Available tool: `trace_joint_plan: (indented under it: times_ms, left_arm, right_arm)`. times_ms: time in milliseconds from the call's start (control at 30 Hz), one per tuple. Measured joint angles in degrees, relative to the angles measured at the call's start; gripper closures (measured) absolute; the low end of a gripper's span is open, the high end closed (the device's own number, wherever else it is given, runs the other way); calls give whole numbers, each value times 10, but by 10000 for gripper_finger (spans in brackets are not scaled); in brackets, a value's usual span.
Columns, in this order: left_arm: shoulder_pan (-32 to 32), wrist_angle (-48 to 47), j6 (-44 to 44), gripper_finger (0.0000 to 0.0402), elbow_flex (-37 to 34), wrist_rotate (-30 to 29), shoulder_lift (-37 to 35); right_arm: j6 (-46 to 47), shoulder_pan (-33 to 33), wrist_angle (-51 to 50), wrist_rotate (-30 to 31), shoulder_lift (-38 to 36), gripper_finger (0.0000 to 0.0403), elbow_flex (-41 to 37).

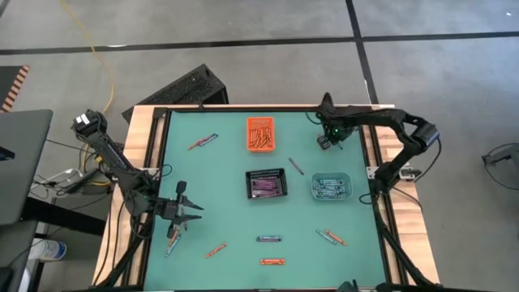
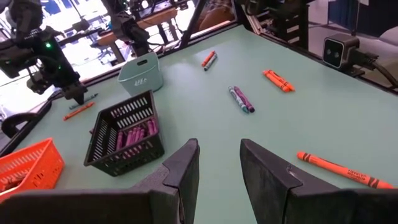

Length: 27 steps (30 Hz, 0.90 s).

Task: Sort crayons
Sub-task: Put the blue crayon into the green bin

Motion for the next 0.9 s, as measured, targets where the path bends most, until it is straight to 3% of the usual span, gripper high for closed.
trace_joint_plan:
  times_ms: [167,367,633,900]
  left_arm:
    - [0,0,-3,295,0,0,0]
    - [0,0,-3,295,0,0,0]
    - [0,0,-5,295,0,0,0]
    - [0,-1,-5,295,0,0,0]
  right_arm:
    - [-18,2,-9,-16,4,316,6]
    - [-37,-1,2,-86,4,393,12]
    - [-43,1,-22,-117,0,395,47]
    - [-43,39,-53,-117,-74,397,122]
